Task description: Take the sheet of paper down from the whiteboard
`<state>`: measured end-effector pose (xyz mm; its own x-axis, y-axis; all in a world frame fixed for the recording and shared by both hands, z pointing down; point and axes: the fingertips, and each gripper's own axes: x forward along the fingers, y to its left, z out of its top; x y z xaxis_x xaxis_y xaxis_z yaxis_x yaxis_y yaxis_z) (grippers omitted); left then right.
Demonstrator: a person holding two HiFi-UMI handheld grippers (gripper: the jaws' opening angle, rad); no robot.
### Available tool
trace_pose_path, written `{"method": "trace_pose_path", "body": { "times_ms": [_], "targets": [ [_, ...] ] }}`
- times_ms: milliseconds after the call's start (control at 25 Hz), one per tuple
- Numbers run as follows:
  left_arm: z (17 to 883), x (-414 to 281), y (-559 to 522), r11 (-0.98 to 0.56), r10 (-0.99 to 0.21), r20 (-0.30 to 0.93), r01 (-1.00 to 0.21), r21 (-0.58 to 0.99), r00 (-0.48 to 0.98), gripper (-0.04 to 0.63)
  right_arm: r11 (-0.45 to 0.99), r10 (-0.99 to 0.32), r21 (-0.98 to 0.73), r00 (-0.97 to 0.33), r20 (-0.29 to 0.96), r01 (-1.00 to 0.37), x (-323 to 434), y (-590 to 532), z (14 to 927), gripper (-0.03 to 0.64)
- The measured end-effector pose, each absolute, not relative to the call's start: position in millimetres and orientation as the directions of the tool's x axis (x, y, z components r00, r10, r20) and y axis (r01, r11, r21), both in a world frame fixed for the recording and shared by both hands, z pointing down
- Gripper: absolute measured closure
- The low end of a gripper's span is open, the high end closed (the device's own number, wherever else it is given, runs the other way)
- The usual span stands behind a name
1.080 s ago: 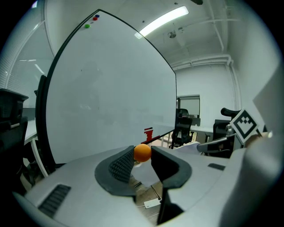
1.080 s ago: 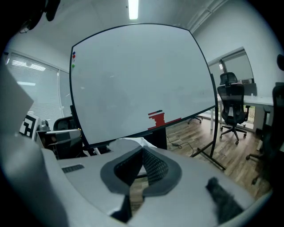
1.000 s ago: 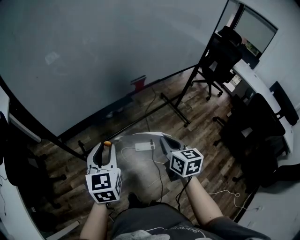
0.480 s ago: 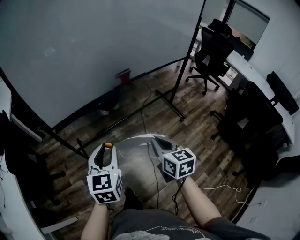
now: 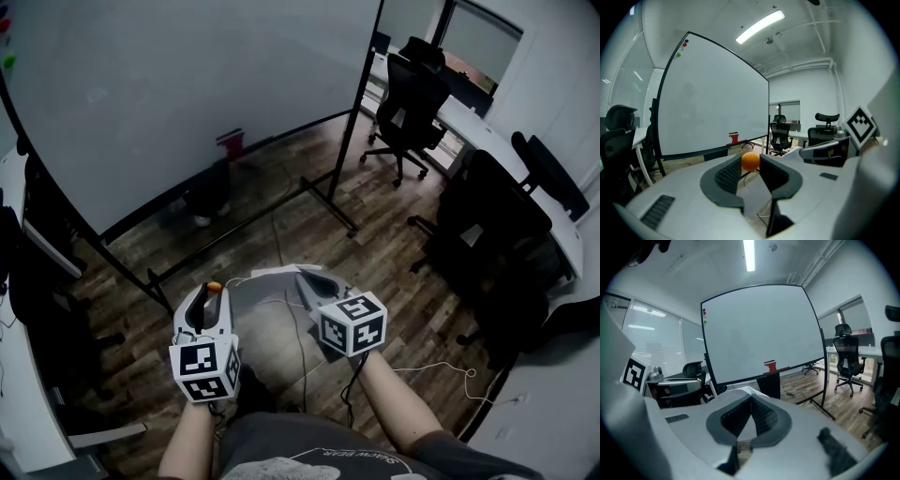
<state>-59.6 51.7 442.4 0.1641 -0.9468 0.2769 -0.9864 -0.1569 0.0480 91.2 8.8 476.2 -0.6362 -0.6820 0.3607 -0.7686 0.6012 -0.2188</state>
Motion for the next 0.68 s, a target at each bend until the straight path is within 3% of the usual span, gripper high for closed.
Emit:
{"method": "trace_pose_path", "body": {
  "times_ms": [680],
  "targets": [
    [427.2, -34.1, 110.3, -0.14, -0.957, 0.249, -0.989, 0.047, 0.147, 0.469, 0.622, -0.672, -0.206, -0.65, 0.354, -0.755, 113.9, 65.3, 466.9, 0.595]
  ]
}}
